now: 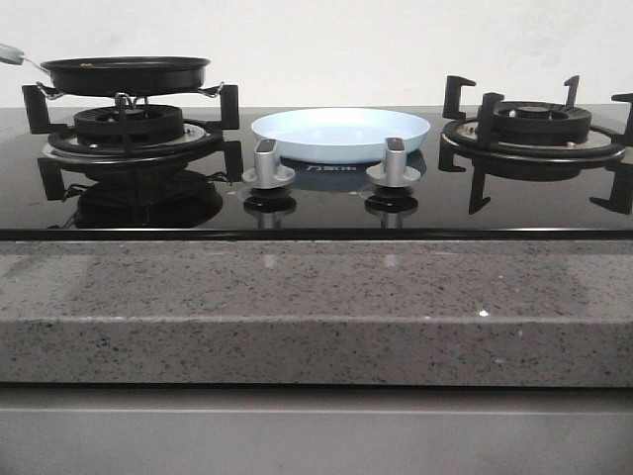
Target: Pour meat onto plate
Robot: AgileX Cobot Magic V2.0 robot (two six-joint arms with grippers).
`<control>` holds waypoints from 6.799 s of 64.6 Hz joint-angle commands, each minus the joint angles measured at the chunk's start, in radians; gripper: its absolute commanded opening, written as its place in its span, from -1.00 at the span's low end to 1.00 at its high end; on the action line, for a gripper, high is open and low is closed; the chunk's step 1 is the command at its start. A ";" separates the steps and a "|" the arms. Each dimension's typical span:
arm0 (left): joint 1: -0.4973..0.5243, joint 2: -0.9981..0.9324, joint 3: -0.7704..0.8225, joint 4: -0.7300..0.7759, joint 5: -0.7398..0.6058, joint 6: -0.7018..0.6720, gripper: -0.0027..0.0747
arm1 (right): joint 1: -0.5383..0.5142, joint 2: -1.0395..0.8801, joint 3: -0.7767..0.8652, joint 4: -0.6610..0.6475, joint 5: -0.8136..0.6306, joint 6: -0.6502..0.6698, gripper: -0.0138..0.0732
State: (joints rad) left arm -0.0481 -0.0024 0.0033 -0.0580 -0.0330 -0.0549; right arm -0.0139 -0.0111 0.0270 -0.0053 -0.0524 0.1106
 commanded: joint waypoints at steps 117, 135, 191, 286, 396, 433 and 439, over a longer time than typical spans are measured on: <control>-0.002 0.465 -0.705 -0.048 0.458 -0.002 -0.98 | -0.006 0.458 -0.693 -0.014 0.585 -0.033 -0.84; -0.002 0.563 -0.697 -0.048 0.431 -0.002 -0.98 | -0.006 0.588 -0.693 -0.013 0.583 -0.033 -0.84; -0.025 0.625 -0.697 0.040 0.437 -0.002 0.32 | 0.198 0.849 -0.918 0.070 0.773 -0.121 0.39; -0.233 0.625 -0.697 0.058 0.457 0.000 0.29 | 0.188 2.098 -2.135 0.355 1.113 -0.270 0.29; -0.233 0.625 -0.697 0.058 0.457 0.000 0.29 | 0.190 2.110 -2.140 0.442 1.036 -0.242 -0.82; -0.233 0.625 -0.697 0.058 0.457 0.000 0.29 | 0.276 1.765 -1.825 0.460 0.981 -0.312 -0.82; -0.233 0.625 -0.697 0.058 0.457 0.000 0.29 | 0.284 1.714 -1.741 0.462 0.941 -0.312 -0.82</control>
State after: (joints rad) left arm -0.2757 0.6155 -0.6643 0.0054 0.5012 -0.0532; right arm 0.2696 1.8018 -1.7505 0.4235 0.9769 -0.1875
